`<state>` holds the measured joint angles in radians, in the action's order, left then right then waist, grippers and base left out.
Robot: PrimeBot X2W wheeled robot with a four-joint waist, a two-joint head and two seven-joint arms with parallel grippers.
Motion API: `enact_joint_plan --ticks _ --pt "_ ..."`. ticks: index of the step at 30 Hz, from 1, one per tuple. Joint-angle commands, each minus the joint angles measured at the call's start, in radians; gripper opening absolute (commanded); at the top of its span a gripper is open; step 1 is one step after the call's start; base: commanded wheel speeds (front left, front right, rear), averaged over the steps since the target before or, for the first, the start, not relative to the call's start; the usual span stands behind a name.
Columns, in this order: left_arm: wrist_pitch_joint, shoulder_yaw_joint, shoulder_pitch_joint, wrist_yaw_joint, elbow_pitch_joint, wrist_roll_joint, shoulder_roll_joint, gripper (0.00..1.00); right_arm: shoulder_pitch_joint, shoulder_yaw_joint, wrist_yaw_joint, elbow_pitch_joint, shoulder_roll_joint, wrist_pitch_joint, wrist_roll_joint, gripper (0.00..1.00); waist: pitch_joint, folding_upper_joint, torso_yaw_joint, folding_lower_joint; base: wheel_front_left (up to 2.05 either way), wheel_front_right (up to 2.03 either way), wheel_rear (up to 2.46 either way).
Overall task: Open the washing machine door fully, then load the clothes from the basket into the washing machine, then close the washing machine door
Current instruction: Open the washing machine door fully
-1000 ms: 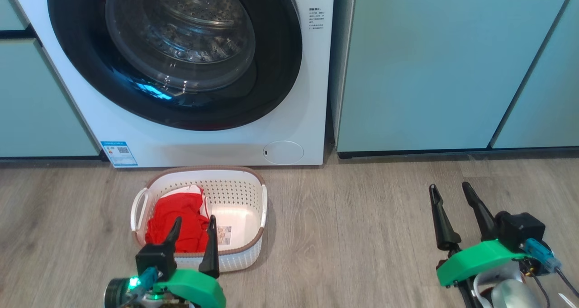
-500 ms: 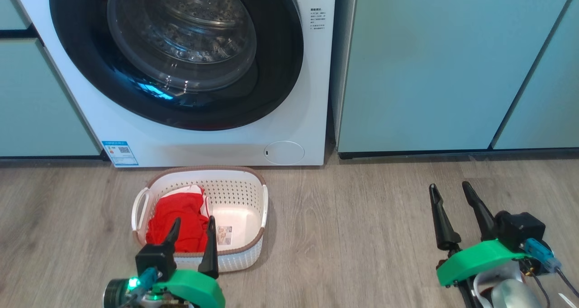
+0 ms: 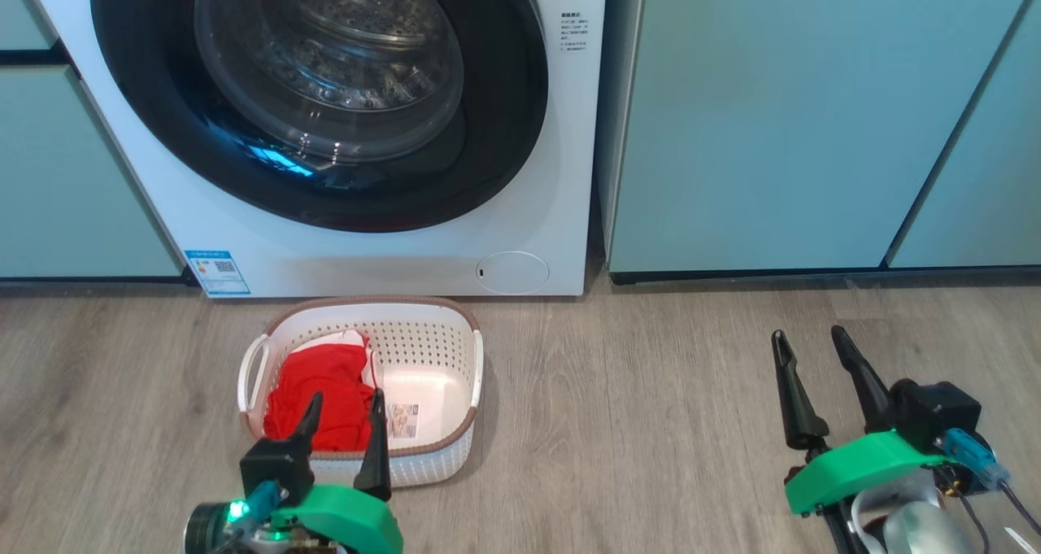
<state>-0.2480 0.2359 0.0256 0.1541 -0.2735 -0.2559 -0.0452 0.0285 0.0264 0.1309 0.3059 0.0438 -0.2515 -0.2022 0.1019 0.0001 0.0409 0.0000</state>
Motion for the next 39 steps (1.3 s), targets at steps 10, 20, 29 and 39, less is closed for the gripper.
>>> enact_joint_plan --ticks 10,20,29,39 --pt "-0.014 -0.048 -0.054 0.012 0.051 0.015 -0.005 1.00 0.059 -0.016 0.000 -0.045 0.006 -0.010 -0.035 0.00 -0.047 -0.0001 -0.021 0.0000 0.00 0.00 0.00" --pt "-0.014 -0.014 -0.112 0.026 0.060 0.012 -0.005 1.00 0.221 -0.016 0.000 -0.002 0.006 0.036 -0.266 0.00 -0.196 -0.0001 -0.076 0.0000 0.00 0.00 0.00" --pt "-0.014 0.007 -0.276 0.029 0.095 -0.013 -0.005 1.00 0.600 0.011 0.000 -0.025 0.056 0.250 -0.433 0.00 -0.428 -0.0001 -0.151 0.0000 0.00 0.00 0.00" --pt "-0.014 0.053 -0.363 0.042 0.125 -0.044 -0.005 1.00 1.006 0.066 0.000 0.164 0.077 0.422 -0.583 0.00 -0.539 -0.0001 -0.218 0.0000 0.00 0.00 0.00"
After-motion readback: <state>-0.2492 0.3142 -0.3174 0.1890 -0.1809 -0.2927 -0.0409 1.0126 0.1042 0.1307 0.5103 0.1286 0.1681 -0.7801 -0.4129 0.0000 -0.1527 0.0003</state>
